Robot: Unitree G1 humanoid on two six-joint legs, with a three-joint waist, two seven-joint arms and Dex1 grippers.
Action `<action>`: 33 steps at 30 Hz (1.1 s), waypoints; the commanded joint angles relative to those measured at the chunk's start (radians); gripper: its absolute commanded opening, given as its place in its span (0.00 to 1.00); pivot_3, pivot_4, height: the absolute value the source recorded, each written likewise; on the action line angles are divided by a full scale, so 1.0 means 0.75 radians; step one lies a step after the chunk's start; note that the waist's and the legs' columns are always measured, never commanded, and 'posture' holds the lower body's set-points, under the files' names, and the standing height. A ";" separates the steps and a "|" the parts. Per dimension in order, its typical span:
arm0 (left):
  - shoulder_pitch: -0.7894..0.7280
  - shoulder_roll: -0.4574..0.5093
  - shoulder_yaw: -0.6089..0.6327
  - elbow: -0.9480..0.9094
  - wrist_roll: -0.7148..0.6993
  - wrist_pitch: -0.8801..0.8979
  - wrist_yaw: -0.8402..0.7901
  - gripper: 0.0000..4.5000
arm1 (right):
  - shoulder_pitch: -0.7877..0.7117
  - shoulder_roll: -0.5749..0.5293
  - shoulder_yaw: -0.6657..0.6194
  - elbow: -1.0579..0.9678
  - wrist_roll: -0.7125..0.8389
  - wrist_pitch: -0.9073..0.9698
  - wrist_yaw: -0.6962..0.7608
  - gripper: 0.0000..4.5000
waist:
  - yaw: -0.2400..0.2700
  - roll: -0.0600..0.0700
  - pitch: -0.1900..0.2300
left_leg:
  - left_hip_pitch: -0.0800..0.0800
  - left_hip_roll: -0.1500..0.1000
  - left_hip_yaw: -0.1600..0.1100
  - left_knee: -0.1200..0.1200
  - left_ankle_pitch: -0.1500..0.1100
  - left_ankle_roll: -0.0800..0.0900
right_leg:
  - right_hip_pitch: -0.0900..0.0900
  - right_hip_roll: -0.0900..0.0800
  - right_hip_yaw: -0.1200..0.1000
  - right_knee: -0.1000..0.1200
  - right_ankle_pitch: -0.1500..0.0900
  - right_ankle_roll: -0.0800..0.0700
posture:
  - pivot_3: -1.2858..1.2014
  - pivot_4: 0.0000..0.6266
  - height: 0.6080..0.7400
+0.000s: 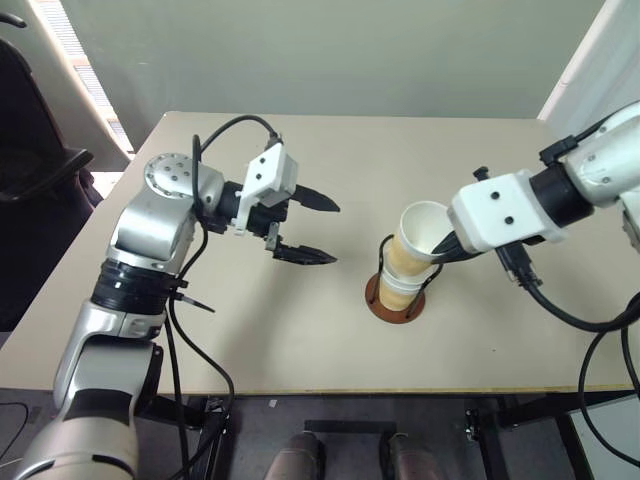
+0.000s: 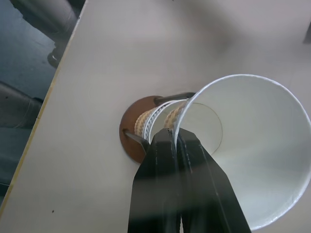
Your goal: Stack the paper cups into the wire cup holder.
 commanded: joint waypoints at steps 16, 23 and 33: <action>-0.021 0.009 0.020 -0.036 -0.004 -0.018 0.007 1.00 | -0.025 0.120 -0.029 0.064 -0.051 0.018 -0.003 0.34 | -0.001 0.000 0.000 | 0.000 0.000 0.000 0.000 0.000 -0.001 | 0.000 0.000 0.000 0.000 0.005 0.007 | 0.52 0.24 1.00; -0.019 0.011 0.020 -0.027 0.000 -0.026 0.006 1.00 | -0.111 0.183 -0.112 0.138 0.025 0.321 -0.142 0.88 | 0.000 0.000 0.000 | 0.000 0.000 0.000 -0.001 0.000 -0.001 | 0.000 0.000 0.000 -0.001 0.000 -0.002 | 0.52 0.24 1.00; -0.035 0.058 0.116 0.173 0.080 -0.083 0.193 1.00 | 0.138 0.224 -0.357 0.299 0.017 0.552 -0.620 0.96 | 0.002 0.000 0.000 | 0.000 0.000 -0.001 -0.001 0.001 -0.003 | -0.001 0.000 0.000 0.000 0.005 0.008 | 0.52 0.24 1.00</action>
